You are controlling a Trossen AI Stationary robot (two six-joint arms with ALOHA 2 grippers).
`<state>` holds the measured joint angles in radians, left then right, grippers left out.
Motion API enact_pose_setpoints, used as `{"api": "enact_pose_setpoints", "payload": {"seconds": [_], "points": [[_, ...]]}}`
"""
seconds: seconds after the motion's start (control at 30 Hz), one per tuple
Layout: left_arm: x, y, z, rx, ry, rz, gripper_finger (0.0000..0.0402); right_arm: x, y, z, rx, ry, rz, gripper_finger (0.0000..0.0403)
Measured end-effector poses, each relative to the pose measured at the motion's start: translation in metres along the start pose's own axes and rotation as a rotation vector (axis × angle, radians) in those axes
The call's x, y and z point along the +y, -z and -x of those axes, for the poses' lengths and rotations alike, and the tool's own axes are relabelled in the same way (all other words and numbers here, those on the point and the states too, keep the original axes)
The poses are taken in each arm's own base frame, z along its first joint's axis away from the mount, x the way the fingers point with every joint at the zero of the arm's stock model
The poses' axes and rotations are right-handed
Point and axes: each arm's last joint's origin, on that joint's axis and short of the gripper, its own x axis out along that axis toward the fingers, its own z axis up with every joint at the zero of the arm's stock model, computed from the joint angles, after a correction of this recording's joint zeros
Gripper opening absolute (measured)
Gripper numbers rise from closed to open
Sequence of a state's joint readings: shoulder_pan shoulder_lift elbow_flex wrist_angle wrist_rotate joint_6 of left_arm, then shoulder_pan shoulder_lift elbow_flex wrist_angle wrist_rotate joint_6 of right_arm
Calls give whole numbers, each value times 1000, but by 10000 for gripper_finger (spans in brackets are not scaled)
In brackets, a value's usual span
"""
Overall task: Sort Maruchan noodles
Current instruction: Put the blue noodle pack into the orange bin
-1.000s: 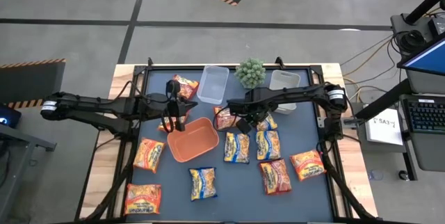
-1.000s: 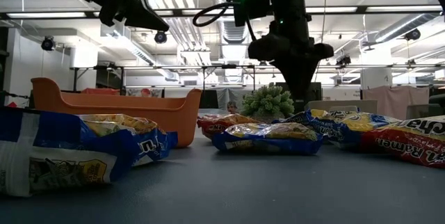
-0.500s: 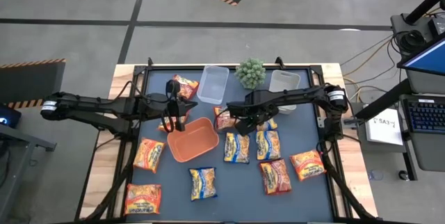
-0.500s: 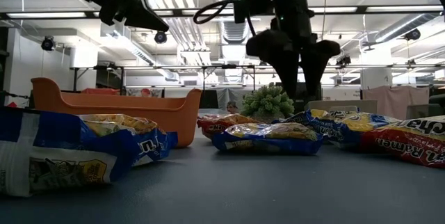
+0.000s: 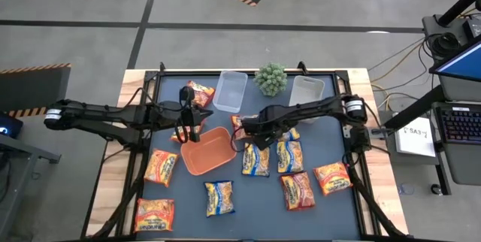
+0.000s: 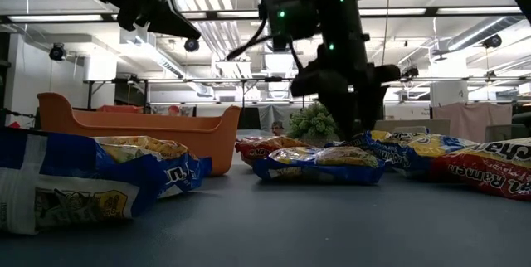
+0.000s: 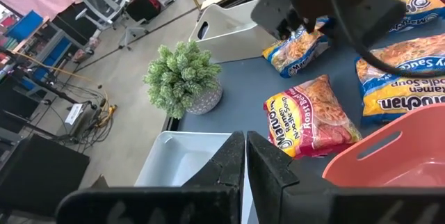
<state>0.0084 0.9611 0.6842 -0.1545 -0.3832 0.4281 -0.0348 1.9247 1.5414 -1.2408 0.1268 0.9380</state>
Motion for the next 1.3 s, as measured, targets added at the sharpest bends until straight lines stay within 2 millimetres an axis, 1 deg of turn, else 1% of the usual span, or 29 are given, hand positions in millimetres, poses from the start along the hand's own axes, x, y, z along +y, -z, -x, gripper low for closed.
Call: {"api": "enact_pose_setpoints", "payload": {"seconds": [0.13,0.23,0.33,0.5,0.57,0.73,0.87,1.03,1.13,1.3], "points": [[0,0,0,0,0,0,0,4,-2,-11,5,40,20,186],[0,0,0,1,0,0,0,6,-3,-18,3,67,39,159],[0,0,0,1,0,-1,0,7,-4,-22,-10,93,52,120],[0,0,0,1,0,-2,0,7,-5,-22,-22,97,70,33],[0,0,0,0,0,-4,0,7,-5,-20,-31,84,74,16],[0,0,0,0,0,-3,0,11,-8,-7,-78,-27,57,9],[0,0,0,-1,-1,-3,0,20,-11,1,-138,-151,66,9],[0,0,0,-4,-2,-1,0,22,-11,2,-144,-176,84,14],[0,-1,0,-5,-2,1,0,22,-11,3,-141,-180,84,35],[1,-3,0,-27,-12,12,0,19,-10,10,-143,-207,100,99]]}}
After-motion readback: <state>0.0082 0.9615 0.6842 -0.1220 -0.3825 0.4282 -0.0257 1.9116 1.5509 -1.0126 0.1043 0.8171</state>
